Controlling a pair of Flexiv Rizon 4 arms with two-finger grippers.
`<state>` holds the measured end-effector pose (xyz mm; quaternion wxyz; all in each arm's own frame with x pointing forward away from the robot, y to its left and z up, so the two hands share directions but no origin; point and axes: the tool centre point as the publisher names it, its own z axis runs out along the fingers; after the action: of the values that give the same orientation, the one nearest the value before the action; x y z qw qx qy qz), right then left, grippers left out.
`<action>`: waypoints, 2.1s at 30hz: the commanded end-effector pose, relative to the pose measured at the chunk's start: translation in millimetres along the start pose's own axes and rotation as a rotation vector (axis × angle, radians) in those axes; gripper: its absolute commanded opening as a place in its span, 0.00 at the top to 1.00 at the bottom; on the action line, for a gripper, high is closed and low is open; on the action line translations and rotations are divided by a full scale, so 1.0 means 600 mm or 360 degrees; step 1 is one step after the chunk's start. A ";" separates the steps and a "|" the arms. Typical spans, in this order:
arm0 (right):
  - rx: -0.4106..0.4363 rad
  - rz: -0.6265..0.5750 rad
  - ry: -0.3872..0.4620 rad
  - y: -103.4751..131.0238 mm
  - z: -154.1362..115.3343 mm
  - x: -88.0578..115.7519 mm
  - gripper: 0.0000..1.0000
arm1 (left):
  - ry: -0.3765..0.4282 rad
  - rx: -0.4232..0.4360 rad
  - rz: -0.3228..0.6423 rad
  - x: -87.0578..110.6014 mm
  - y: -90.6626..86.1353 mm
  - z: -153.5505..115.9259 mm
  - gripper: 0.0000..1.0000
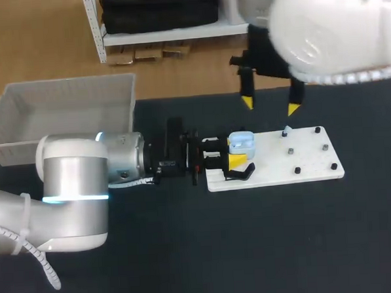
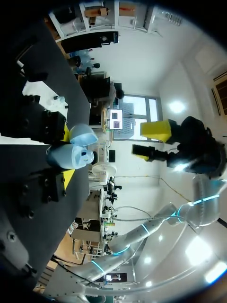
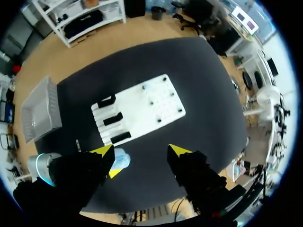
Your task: Pick up each earbud case from the left stands, insert the matching earbuds, close the lid, and place the case in the box.
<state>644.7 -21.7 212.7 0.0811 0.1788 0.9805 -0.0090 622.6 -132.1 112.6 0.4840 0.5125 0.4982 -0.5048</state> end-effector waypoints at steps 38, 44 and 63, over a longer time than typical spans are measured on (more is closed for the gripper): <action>-0.0470 -0.0292 0.0121 -0.050 0.292 -0.167 0.71 | -0.0006 -0.0006 0.0005 0.002 -0.001 0.000 1.00; -0.0468 -0.0332 0.0103 -0.047 0.295 -0.160 0.41 | -0.0006 -0.0006 0.0005 0.002 -0.001 0.000 1.00; -0.0470 -0.0334 0.0113 -0.034 0.319 -0.170 0.53 | -0.0006 -0.0006 0.0005 0.002 -0.001 0.000 1.00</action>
<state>757.8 -86.6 42.1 0.0730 0.0622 0.9864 0.1335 622.6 -132.1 112.6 0.4839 0.5126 0.4982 -0.5048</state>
